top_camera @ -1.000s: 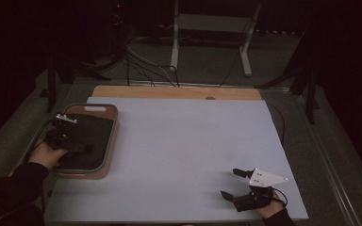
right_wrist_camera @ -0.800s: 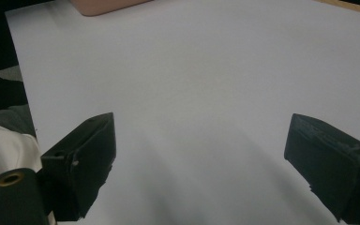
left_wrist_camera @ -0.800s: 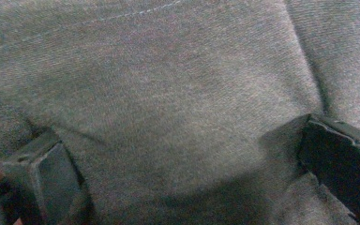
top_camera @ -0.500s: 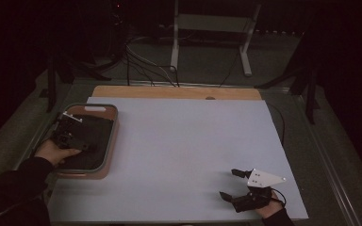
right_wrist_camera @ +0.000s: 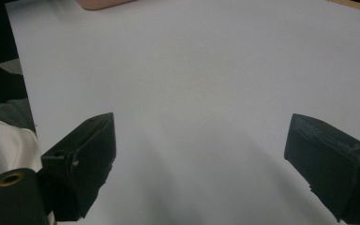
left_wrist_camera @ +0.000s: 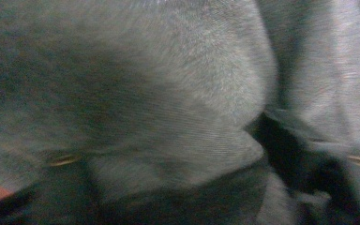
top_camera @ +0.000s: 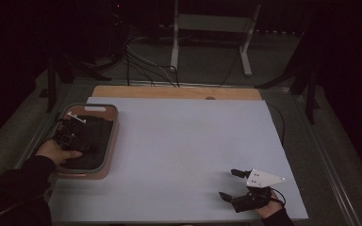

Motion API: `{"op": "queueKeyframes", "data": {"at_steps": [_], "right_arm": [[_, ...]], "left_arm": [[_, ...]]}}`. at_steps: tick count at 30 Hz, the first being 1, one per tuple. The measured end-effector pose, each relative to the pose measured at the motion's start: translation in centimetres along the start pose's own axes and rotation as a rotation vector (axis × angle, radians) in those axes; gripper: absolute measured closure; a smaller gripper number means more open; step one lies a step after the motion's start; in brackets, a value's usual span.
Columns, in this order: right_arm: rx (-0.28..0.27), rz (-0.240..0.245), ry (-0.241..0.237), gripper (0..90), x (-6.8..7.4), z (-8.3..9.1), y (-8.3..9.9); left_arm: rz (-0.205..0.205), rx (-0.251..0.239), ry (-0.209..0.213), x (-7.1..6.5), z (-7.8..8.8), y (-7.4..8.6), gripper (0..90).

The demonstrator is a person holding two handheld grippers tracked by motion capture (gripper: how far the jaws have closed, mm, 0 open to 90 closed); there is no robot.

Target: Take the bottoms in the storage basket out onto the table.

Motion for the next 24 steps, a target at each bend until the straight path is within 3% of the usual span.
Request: {"op": "queueKeyframes", "data": {"at_steps": [1,6,9,11,16,23,24], "right_arm": [[0.000,0.000,0.000,9.4,0.0,0.0,0.0],[-0.004,-0.001,0.006,9.4,-0.2,0.0,-0.1],[-0.005,-0.004,0.010,9.4,-0.2,0.1,-0.1],[-0.006,-0.006,0.013,9.4,-0.3,0.1,-0.1],[-0.012,-0.011,0.018,9.4,-0.4,0.3,-0.1],[-0.023,-0.018,0.026,9.4,-0.7,0.5,-0.2],[-0.025,-0.020,0.026,9.4,-0.7,0.5,-0.2]], "left_arm": [[-0.001,-0.006,0.003,0.0,0.2,0.0,34.2],[0.012,-0.064,0.035,-0.2,1.3,-0.2,68.7],[0.014,-0.101,0.050,-0.3,2.0,-0.3,71.3],[-0.006,-0.133,0.047,-0.6,2.4,-0.5,72.8],[-0.005,-0.221,0.097,-1.3,4.1,-1.1,74.1],[-0.032,-0.294,0.081,-2.1,6.1,-1.8,74.3],[-0.032,-0.298,0.094,-2.2,6.3,-1.9,74.3]]}}
Point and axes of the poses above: each handheld gripper's, and its own axes: z roughly backward along the jaws, y roughly out of its underside, x roughly to its left, the point moved 10 cm from there along -z, roughly forward along the jaws, and after that the axes turned 1 degree about -x, right-handed, at the moved point
